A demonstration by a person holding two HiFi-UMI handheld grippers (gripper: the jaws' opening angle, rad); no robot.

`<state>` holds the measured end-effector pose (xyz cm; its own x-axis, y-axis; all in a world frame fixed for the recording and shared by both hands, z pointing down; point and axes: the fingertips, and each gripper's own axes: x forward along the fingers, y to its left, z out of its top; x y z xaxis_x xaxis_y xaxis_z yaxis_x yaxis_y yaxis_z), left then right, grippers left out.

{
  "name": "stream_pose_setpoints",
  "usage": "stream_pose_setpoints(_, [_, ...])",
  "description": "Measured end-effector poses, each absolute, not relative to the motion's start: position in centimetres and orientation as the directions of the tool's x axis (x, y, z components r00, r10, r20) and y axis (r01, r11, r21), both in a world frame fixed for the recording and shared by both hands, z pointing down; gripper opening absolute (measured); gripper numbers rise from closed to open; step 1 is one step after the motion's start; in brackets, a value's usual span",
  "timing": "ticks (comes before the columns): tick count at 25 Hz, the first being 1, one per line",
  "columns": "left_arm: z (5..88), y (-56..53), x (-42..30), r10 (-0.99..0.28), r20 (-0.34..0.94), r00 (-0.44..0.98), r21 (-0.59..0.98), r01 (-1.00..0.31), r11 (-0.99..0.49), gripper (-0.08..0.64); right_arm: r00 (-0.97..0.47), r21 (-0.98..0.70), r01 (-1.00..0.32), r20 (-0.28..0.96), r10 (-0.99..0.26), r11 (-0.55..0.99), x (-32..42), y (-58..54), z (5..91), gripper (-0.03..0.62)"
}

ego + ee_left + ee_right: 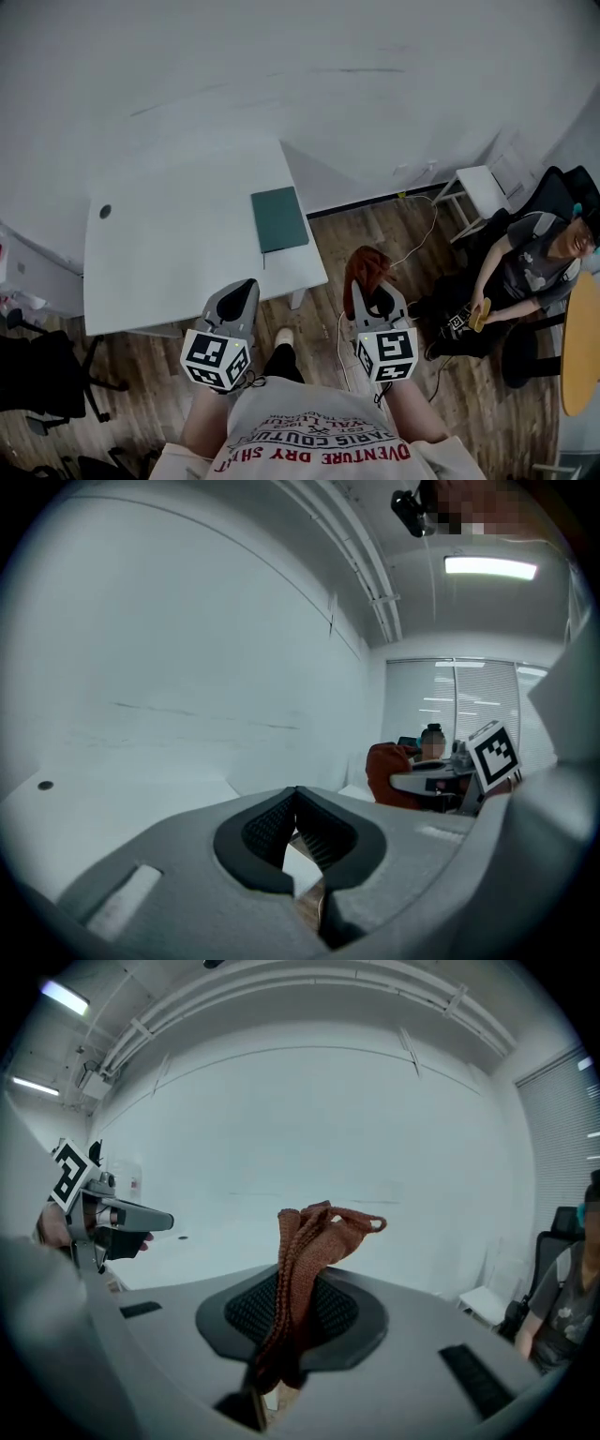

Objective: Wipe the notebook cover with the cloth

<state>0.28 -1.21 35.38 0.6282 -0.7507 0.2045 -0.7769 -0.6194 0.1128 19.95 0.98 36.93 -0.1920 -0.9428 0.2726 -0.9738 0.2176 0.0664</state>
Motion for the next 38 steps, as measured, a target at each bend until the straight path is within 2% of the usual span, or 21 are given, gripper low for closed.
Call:
stream_pose_setpoints(12, [38.8, -18.4, -1.2, -0.702, 0.273, 0.658, 0.118, -0.747, -0.655, 0.010, -0.165, 0.064, -0.977, 0.376, -0.912, 0.204, 17.0, -15.6, 40.7, 0.078])
stream_pose_setpoints(17, [43.6, -20.6, -1.8, -0.666, 0.324, 0.672, 0.199, -0.737, -0.646, 0.010, -0.209, 0.043, -0.966, 0.446, -0.870, 0.254, 14.5, -19.6, 43.7, 0.079])
stream_pose_setpoints(26, [52.0, -22.5, -1.1, -0.632, 0.433, 0.643, 0.239, -0.758, -0.607, 0.011, -0.332, -0.040, -0.928, 0.539, -0.774, 0.370, 11.3, -24.1, 48.4, 0.078])
stream_pose_setpoints(31, [57.2, -22.8, 0.3, -0.550, 0.516, 0.657, 0.299, -0.739, -0.603, 0.011, -0.370, -0.058, -0.906, 0.586, -0.721, 0.419, 10.2, -26.8, 51.2, 0.078])
stream_pose_setpoints(38, [61.4, -23.9, 1.7, -0.501, 0.604, 0.619, 0.375, -0.776, -0.507, 0.011, -0.430, -0.080, -0.868, 0.614, -0.662, 0.490, 7.8, -30.9, 54.3, 0.078])
